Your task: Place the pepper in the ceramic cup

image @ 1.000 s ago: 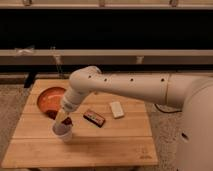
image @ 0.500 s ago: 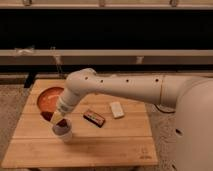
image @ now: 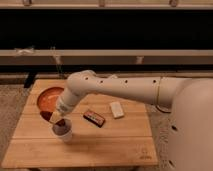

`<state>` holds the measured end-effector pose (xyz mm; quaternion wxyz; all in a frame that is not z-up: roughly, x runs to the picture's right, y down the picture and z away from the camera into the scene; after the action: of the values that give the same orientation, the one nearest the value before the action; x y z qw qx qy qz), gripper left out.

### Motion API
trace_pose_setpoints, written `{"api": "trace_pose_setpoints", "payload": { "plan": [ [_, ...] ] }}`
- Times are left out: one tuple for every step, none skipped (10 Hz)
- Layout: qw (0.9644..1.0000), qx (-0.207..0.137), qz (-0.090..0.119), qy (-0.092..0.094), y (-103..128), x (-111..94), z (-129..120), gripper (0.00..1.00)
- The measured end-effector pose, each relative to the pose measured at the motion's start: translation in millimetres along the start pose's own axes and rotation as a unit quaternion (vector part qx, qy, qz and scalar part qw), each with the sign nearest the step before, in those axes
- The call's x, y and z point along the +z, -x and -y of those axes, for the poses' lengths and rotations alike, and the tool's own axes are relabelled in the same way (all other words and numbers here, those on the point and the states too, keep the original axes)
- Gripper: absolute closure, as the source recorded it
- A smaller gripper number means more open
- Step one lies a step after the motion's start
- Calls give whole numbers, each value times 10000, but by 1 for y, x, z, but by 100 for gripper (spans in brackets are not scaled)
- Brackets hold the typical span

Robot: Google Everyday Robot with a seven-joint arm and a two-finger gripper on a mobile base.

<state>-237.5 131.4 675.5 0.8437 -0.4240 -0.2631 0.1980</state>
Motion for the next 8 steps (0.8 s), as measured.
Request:
{"api": "trace_pose_setpoints", "payload": {
  "plan": [
    [10000,48,10,28,-3,1,2,34],
    [9999,101,6,51,-8,1,4,34],
    [9999,158,2,69,-13,0,6,34],
    [9998,207,7,83,-17,-2,7,34],
    [9996,254,13,90,-21,-4,8,34],
    [9995,292,25,93,-24,-6,9,34],
    [9995,316,40,88,-26,-8,10,34],
    [9993,358,63,81,-28,-10,12,34]
  ]
}}
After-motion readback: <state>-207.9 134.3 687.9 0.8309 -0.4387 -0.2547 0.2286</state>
